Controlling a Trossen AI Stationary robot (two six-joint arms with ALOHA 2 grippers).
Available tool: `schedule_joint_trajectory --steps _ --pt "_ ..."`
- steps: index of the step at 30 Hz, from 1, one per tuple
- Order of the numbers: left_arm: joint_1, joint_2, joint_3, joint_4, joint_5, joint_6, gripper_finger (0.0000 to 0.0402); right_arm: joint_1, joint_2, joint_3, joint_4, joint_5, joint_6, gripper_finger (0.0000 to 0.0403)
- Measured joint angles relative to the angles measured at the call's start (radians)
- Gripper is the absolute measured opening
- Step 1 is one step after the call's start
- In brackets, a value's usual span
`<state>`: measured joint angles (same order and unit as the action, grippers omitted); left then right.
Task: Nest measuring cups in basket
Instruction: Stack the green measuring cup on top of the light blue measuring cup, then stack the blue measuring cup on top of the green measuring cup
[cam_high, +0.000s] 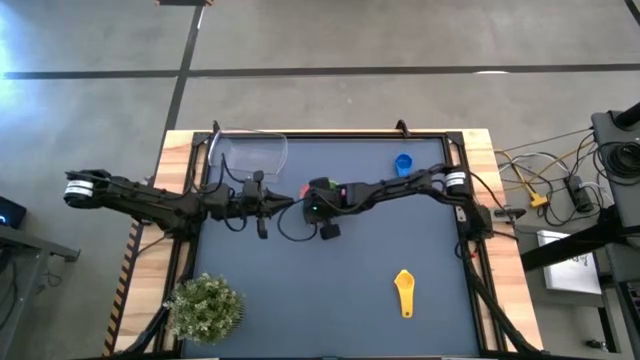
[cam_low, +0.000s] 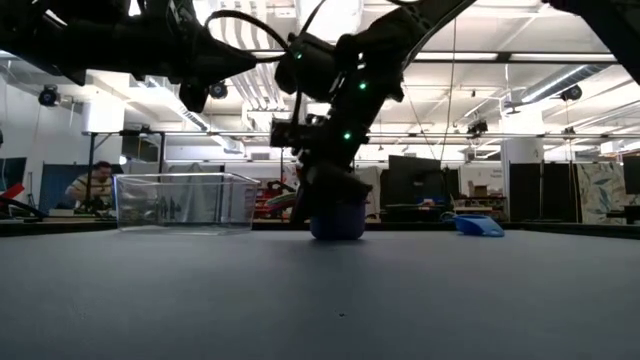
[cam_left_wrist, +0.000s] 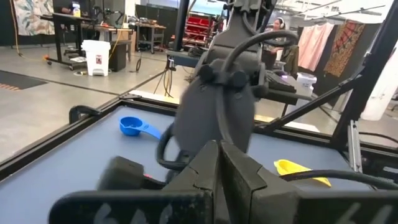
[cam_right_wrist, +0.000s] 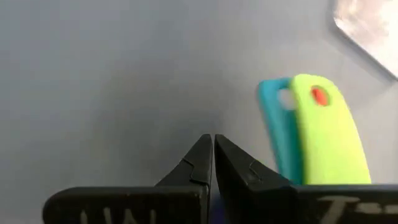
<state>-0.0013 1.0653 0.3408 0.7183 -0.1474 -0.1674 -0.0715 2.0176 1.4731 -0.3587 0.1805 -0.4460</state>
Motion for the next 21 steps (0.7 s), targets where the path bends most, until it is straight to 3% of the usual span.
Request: schedule_joint_trajectory --steps 7,10,15,21 --pt "0.000 -0.013 0.000 -0.001 0.002 -0.001 0.0000 0.001 -0.021 0.007 -0.013 -0.061 0.043 0.0008" --pt "0.000 -0.022 0.000 -0.001 0.010 -0.011 0.0000 0.022 -0.093 -0.013 -0.066 -0.003 0.044 0.0008" --pt "0.000 -0.041 -0.002 0.000 0.060 -0.024 0.0000 0.010 -0.315 -0.113 -0.075 0.055 0.068 0.0008" --pt "-0.002 -0.042 -0.002 -0.007 0.062 -0.029 0.0000 -0.168 -0.653 -0.352 -0.063 0.053 0.156 0.0009"
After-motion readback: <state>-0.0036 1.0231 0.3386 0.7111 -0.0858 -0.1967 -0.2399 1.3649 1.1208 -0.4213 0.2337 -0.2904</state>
